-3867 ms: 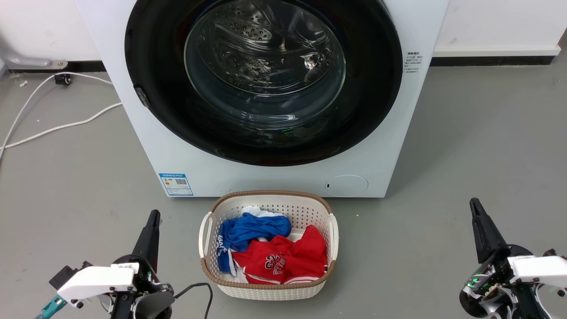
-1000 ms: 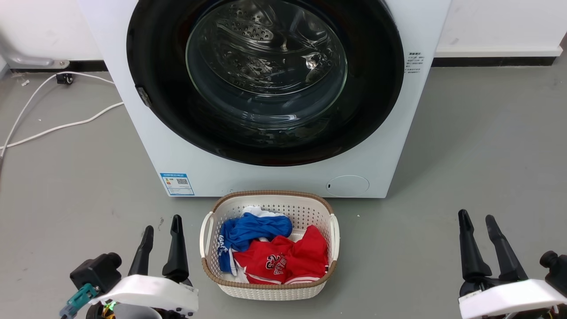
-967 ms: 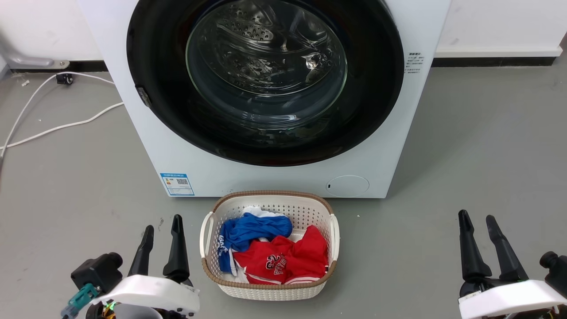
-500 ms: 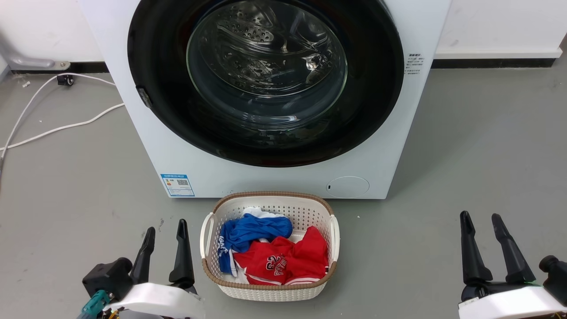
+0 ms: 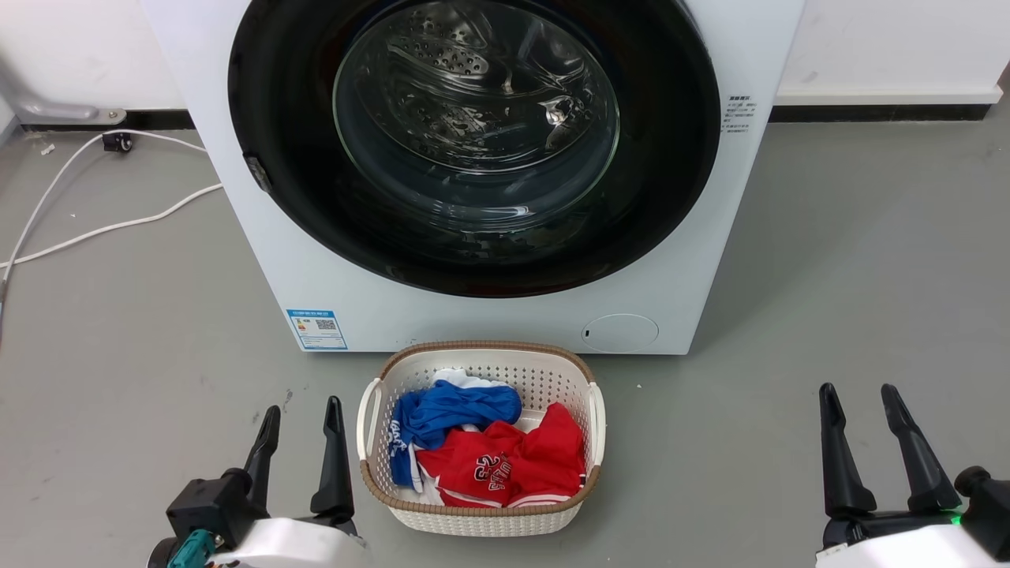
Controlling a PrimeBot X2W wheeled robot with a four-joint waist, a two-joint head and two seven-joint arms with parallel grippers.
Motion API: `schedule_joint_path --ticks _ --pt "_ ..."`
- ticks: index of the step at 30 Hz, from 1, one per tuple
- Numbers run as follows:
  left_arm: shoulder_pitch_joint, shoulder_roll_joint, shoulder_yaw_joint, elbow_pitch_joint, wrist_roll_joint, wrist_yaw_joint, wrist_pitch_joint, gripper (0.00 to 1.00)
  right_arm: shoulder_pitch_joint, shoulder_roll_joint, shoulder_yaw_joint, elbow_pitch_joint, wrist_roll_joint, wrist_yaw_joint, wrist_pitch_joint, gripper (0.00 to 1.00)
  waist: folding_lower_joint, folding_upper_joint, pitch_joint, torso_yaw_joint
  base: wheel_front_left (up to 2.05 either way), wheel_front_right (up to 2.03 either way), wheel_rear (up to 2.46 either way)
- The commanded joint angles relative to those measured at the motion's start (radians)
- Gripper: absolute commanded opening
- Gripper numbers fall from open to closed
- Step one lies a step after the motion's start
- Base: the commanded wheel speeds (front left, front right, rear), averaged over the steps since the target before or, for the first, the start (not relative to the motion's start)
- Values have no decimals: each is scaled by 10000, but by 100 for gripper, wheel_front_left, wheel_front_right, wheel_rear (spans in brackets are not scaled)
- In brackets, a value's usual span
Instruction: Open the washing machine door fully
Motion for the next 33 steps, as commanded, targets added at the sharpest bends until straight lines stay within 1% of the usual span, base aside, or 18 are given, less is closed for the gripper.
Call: schedule_joint_path --ticks 1,15,17,18,30,31,33 --pt "54 -7 3 -92 190 -28 -93 100 30 -12 -2 -126 -211 20 -65 100 0 0 -1 2 0 0 0" --pt "236 -204 199 -14 1243 -250 -375 100 236 -8 -48 -255 -880 22 -369 100 -1 0 -15 22 0 0 0" --pt "265 -227 217 -12 1402 -251 -425 100 266 -7 -34 -285 -1003 23 -390 100 -1 0 -11 23 0 0 0" --pt "311 -254 212 -7 1650 -269 -477 100 292 -7 -37 -309 -1168 24 -453 100 -1 0 2 27 0 0 0" --pt "441 -311 249 95 2412 -323 -694 100 460 -4 -120 -217 -1723 16 -665 100 -1 0 7 28 0 0 0" --pt "483 -318 256 128 2594 -316 -750 100 524 -4 -140 -175 -1821 15 -720 100 -1 0 -3 30 0 0 0" --pt "499 -321 265 155 2595 -312 -760 100 506 -3 -145 -139 -1774 16 -718 100 -1 0 -11 31 0 0 0"
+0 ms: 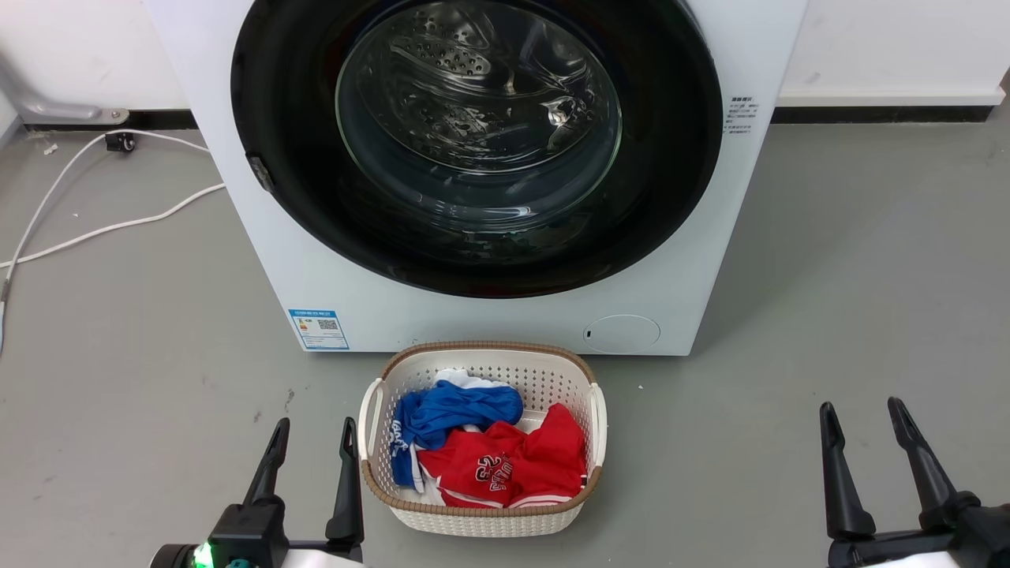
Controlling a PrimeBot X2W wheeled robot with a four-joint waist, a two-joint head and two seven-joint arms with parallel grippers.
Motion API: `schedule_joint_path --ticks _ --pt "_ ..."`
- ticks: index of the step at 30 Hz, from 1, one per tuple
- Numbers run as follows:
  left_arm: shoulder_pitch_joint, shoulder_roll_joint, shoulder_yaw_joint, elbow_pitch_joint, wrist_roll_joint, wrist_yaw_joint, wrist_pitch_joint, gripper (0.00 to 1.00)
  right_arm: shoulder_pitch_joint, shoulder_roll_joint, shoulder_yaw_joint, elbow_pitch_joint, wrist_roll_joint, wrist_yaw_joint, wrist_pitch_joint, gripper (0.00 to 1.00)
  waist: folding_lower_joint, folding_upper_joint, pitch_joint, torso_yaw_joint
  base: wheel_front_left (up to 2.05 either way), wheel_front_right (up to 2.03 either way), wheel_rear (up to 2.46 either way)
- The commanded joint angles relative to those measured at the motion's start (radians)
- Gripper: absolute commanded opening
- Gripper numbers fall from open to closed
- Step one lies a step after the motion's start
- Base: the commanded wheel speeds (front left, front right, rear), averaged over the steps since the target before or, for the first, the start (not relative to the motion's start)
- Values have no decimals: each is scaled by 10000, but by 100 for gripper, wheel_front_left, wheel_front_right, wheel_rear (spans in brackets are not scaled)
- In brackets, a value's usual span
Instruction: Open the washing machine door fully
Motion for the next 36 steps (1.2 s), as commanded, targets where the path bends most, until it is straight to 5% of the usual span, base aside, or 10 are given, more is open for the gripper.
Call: schedule_joint_path --ticks 1,21,22,23,30,36 --pt "91 -13 18 24 30 -24 -49 100 66 -2 -17 26 35 -3 -24 100 0 0 -3 2 0 0 0" --pt "125 -18 -5 173 -268 80 -41 100 49 -1 -30 291 206 -3 -24 100 0 0 -68 9 0 0 0" --pt "126 -18 -8 177 -268 84 -41 100 56 -1 -22 300 197 -3 -24 80 0 0 -72 11 0 0 0" --pt "125 -18 -12 184 -284 85 -41 100 53 -1 -26 290 185 -1 -24 3 0 0 -74 14 0 0 0" --pt "97 -17 -15 216 -321 103 -41 100 -56 0 26 165 734 -1 -23 0 0 0 -79 28 0 0 0" --pt "108 -17 -5 227 -341 104 -41 100 -277 -6 -230 437 5070 -1 -23 0 0 0 -69 12 0 0 0"
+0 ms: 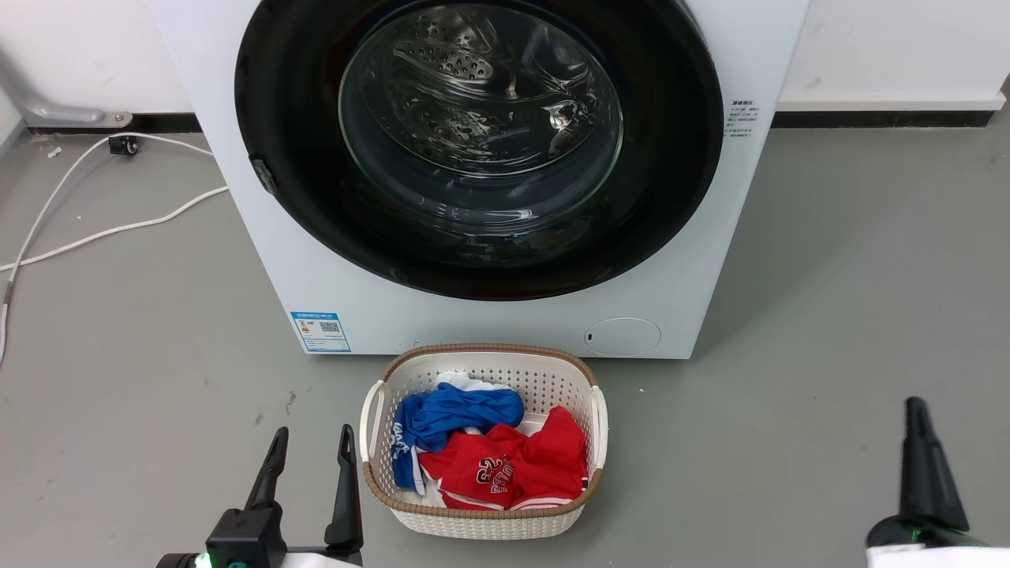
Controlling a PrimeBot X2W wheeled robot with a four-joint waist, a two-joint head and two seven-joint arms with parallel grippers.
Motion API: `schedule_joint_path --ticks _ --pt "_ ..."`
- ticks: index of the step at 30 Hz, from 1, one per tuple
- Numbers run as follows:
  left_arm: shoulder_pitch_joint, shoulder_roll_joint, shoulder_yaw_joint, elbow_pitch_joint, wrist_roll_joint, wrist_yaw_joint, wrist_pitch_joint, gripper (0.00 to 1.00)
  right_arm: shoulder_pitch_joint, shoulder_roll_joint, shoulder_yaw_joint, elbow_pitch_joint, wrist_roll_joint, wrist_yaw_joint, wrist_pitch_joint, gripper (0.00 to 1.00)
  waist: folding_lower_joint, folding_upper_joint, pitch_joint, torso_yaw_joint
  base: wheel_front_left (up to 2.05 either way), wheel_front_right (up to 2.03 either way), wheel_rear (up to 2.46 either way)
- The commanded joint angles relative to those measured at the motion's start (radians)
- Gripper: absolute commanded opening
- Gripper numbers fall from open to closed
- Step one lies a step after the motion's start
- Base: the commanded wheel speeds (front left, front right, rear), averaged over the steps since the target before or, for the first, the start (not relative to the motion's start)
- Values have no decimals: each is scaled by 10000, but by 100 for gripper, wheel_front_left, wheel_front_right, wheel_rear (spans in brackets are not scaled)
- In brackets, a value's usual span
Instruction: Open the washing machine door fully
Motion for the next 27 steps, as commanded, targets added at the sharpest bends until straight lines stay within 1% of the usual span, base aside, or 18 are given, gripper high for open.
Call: schedule_joint_path --ticks 1,3,6,8,12,16,18,19,24,27 --pt "64 -11 2 8 -42 -4 -28 100 -154 0 -29 -6 315 1 -21 0 0 -1 3 -2 0 0 0" --pt "68 -8 9 17 -41 -7 -28 100 -178 2 -97 129 1895 1 -21 0 0 -1 8 -6 0 0 0" --pt "75 -8 21 32 -59 -24 -28 100 -171 3 162 242 4097 2 -21 0 0 -1 10 -3 0 0 0" --pt "85 -9 27 43 -58 -37 -28 100 -123 -8 304 118 5310 2 -21 0 0 -1 10 -6 0 0 0" --pt "86 -8 60 45 -65 -50 -28 100 79 0 730 -327 7417 1 -19 0 0 -1 31 -11 0 0 0" --pt "68 -8 86 38 -51 -44 -28 100 310 -96 860 -799 9212 2 774 0 0 -1 56 -14 0 0 0" --pt "61 -8 89 25 -40 -40 -28 100 422 -135 760 -944 9878 2 1293 0 0 -1 67 -5 0 0 0" --pt "51 -8 101 6 -27 -27 -28 100 493 -180 607 -1004 10241 2 1729 0 0 -1 80 7 0 0 0" --pt "-18 -8 91 -43 -32 8 -28 100 471 -149 202 -970 10691 2 2613 0 0 -1 124 135 0 0 0" --pt "-77 -8 49 -66 -23 19 -28 100 264 -172 -120 -863 10704 2 3047 0 0 -1 162 273 0 0 0"
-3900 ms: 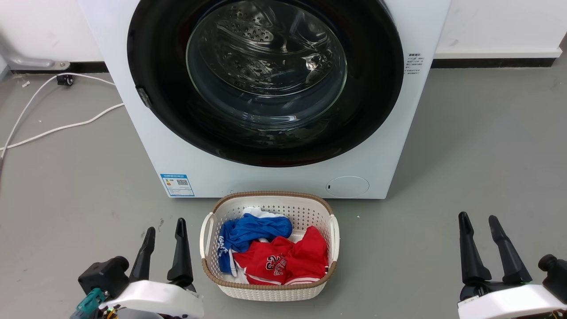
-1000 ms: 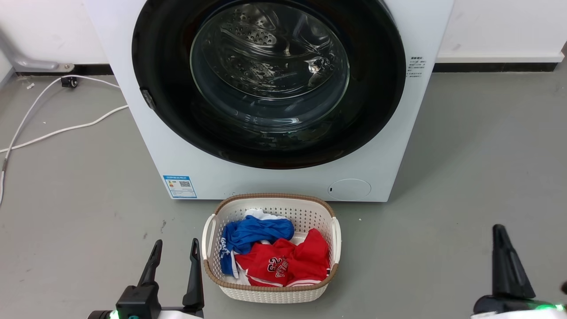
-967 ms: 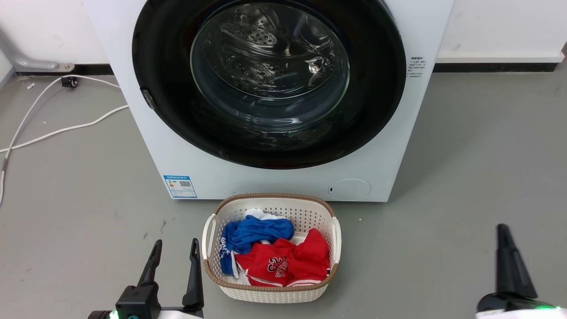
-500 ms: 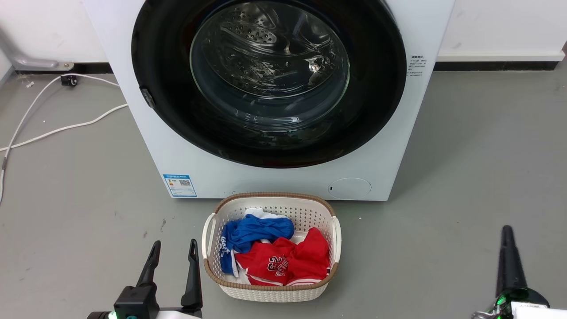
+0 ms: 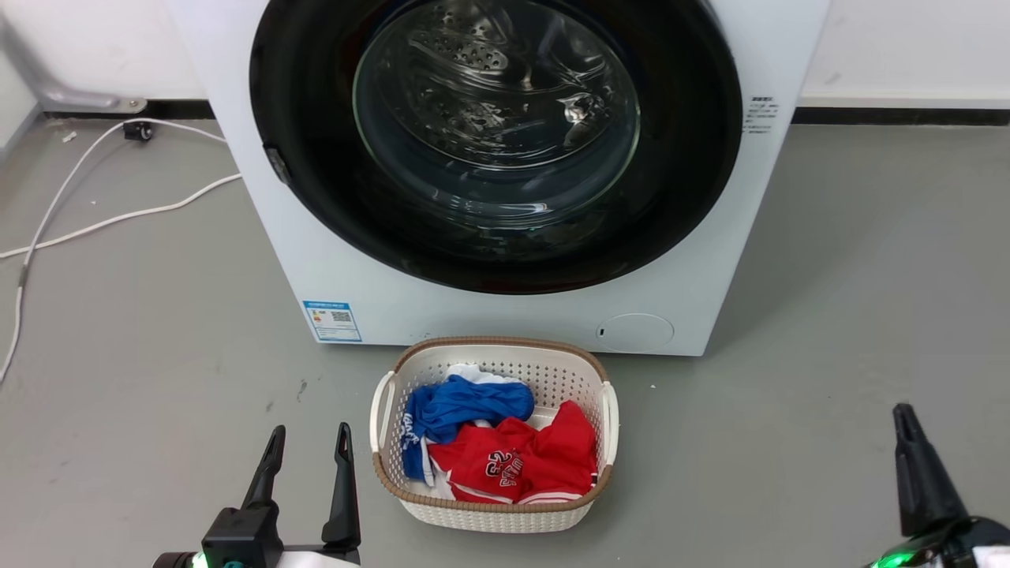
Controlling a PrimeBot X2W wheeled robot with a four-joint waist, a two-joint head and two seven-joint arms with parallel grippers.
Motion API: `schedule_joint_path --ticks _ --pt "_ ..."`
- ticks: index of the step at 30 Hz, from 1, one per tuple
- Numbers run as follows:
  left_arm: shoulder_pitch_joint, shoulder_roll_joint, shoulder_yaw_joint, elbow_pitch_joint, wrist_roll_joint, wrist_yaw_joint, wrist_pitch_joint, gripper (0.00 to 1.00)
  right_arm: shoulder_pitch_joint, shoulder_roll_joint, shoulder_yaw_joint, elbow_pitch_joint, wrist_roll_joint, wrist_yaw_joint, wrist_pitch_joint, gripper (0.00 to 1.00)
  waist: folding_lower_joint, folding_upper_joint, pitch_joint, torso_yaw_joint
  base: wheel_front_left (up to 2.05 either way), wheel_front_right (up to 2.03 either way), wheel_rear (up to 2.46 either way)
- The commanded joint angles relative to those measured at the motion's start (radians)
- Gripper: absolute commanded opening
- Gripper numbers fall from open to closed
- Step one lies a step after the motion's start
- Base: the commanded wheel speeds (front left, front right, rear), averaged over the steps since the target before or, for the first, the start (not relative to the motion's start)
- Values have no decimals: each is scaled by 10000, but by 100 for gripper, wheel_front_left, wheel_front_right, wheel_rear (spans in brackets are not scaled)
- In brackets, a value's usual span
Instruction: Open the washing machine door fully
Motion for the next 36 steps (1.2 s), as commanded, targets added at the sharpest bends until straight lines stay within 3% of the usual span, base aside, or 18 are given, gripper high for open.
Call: schedule_joint_path --ticks 1,7,17,29,36 --pt "-69 -4 -19 -55 20 25 -28 100 -220 -54 -120 55 -37 4 93 0 1 0 30 52 0 0 0" --pt "-249 -5 -45 -237 77 72 -28 100 -1520 -427 -1009 602 -236 4 550 0 1 0 459 200 0 0 0" --pt "-1305 -5 -222 -526 264 29 -28 100 -5369 -1902 -1718 2752 -434 4 1513 0 1 0 2154 491 0 0 0" --pt "-2800 -5 -686 -919 236 39 -26 100 -10220 -3720 -576 5159 -1564 4 2713 0 1 0 4492 1059 0 0 0" --pt "-3311 -5 -938 -1042 15 181 -28 100 -12482 -4330 457 6427 -2517 4 3356 0 1 0 5346 1422 0 0 0"
